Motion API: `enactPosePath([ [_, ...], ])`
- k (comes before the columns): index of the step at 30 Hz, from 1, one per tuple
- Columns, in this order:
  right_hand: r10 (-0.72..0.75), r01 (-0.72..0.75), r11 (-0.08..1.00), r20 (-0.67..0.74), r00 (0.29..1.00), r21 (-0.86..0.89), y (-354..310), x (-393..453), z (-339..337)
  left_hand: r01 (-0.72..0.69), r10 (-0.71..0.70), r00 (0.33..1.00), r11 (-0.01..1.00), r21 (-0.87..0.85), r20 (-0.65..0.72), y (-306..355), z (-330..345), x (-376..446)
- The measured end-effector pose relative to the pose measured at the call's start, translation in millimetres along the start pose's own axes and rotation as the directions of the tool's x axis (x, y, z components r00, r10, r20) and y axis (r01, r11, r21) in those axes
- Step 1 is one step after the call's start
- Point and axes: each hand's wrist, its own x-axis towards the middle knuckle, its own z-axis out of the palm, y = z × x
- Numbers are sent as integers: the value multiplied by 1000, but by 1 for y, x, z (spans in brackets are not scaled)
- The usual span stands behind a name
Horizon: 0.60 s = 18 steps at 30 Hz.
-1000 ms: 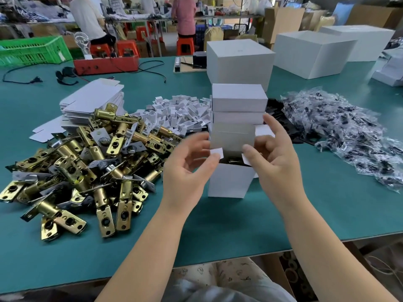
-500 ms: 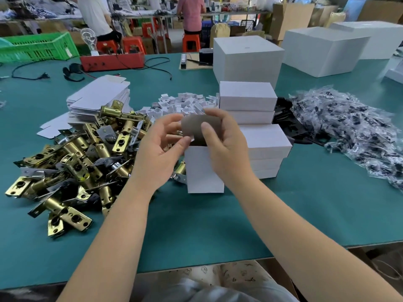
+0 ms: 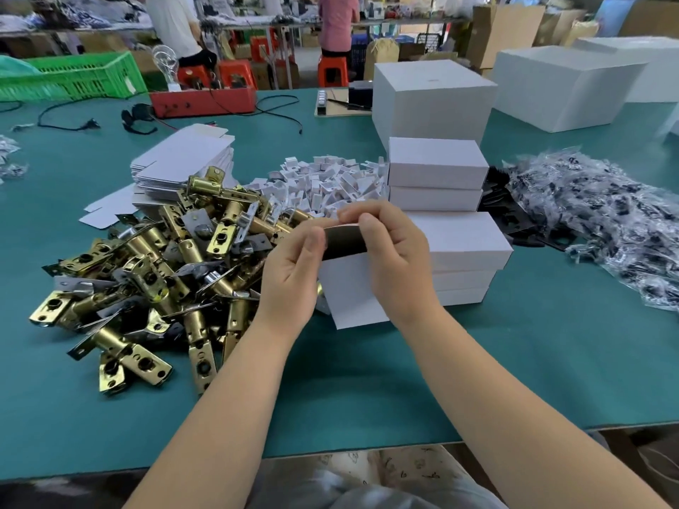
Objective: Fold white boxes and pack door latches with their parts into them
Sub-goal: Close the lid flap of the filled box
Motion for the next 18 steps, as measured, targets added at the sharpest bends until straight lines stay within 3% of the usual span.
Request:
enactPosePath([
  [5, 53, -5, 985, 267, 962, -175, -4, 7, -24, 91, -95, 994, 993, -81, -49, -1, -1, 0],
  [8, 108, -9, 964, 360, 927, -267, -9, 19, -42, 53, -55, 997, 998, -42, -45, 0, -5, 0],
  [13, 278, -269, 960, 419, 865, -82, -12, 32, -60, 47, -48, 999, 997, -63, -20, 4, -4, -2],
  [15, 270, -271, 961, 401, 875, -56, -8, 30, -61, 49, -50, 999, 997, -55, -11, 4, -3, -2],
  [18, 222, -167, 971, 381, 897, -171, -4, 24, -66, 70, -68, 997, 997, -38, 45, 6, -6, -1],
])
